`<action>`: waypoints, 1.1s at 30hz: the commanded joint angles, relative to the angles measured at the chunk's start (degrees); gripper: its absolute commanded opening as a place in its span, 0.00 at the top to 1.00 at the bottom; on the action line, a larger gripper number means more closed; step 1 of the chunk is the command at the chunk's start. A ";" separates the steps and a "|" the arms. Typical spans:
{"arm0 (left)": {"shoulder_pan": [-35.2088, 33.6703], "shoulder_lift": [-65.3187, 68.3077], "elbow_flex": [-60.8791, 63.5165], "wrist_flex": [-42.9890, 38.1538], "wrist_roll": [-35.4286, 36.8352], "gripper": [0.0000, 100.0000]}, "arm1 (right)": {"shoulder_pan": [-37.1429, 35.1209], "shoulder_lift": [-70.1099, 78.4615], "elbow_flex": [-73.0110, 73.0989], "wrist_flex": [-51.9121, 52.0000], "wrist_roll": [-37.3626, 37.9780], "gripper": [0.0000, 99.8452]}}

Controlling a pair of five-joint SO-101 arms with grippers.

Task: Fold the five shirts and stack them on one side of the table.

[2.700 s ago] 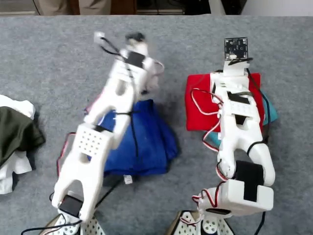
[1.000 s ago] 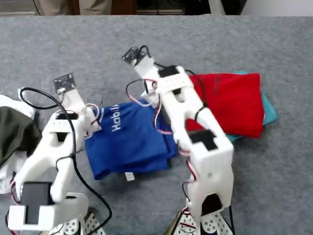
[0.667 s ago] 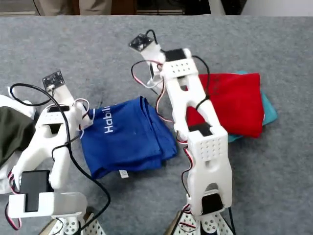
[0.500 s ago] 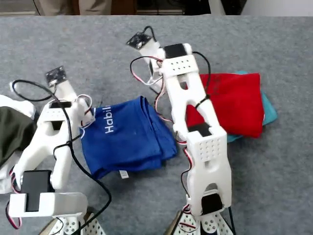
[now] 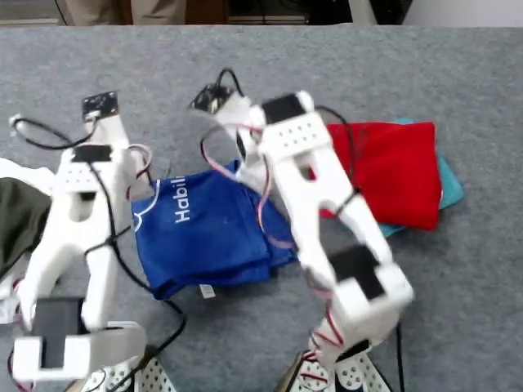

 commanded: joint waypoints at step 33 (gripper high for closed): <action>-23.91 -17.89 31.12 -13.27 -6.68 0.98 | -6.02 -40.22 50.77 -11.43 15.38 0.85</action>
